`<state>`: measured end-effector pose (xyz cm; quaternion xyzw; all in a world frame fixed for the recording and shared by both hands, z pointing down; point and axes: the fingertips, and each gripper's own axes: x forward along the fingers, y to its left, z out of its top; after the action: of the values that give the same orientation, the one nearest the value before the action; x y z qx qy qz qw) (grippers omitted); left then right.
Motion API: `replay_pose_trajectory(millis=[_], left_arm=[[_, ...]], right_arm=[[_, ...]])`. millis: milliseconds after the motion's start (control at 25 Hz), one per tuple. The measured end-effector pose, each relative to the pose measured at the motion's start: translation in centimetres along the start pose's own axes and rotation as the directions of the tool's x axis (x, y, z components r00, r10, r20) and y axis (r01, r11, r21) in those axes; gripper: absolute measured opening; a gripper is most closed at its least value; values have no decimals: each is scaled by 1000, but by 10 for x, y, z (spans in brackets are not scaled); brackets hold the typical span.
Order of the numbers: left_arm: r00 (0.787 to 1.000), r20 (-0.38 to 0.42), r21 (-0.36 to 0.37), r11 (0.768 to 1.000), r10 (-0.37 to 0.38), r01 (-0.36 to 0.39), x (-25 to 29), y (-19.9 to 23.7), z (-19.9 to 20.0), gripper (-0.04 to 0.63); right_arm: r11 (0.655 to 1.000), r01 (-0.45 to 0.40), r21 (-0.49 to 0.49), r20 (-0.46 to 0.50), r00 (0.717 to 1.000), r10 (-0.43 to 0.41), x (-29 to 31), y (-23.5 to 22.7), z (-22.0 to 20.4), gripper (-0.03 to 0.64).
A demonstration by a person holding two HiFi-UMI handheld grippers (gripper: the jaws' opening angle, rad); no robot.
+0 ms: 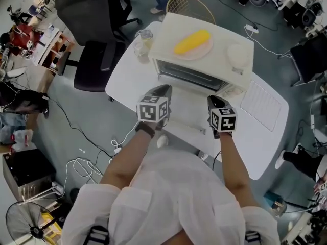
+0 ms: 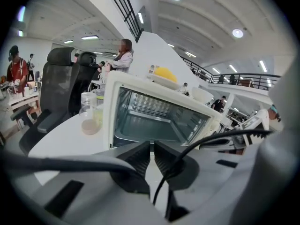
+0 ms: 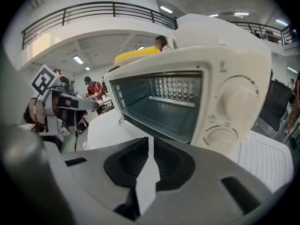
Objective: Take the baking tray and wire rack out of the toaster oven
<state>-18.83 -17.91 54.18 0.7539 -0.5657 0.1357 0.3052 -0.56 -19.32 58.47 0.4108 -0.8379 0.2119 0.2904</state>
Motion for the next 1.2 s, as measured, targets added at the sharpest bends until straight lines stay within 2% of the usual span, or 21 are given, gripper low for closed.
replay_pose_trajectory(millis=[240, 440, 600, 760, 920, 1040, 1200], left_arm=[[998, -53, 25, 1000, 16, -15, 6, 47, -5, 28], [996, -86, 31, 999, 18, -16, 11, 69, -9, 29], [994, -113, 35, 999, 10, -6, 18, 76, -11, 29], [992, -129, 44, 999, 9, -4, 22, 81, -9, 29], [990, -138, 49, 999, 9, -3, 23, 86, -11, 29], [989, -147, 46, 999, 7, -1, 22, 89, -12, 29], [987, -162, 41, 999, 3, 4, 22, 91, -16, 29]], right_arm=[[987, -1, -160, -66, 998, -10, 54, 27, 19, 55], [943, 18, -332, -111, 992, -58, 86, 37, 32, 83], [872, -5, -489, -171, 981, -91, 101, 40, 32, 111], [752, -27, -659, -195, 971, -136, 113, 43, 29, 121], [657, -48, -752, -216, 960, -177, 128, 43, 23, 131], [616, -70, -785, -246, 947, -206, 138, 41, 17, 149], [598, -59, -799, -245, 941, -235, 145, 37, 16, 144]])
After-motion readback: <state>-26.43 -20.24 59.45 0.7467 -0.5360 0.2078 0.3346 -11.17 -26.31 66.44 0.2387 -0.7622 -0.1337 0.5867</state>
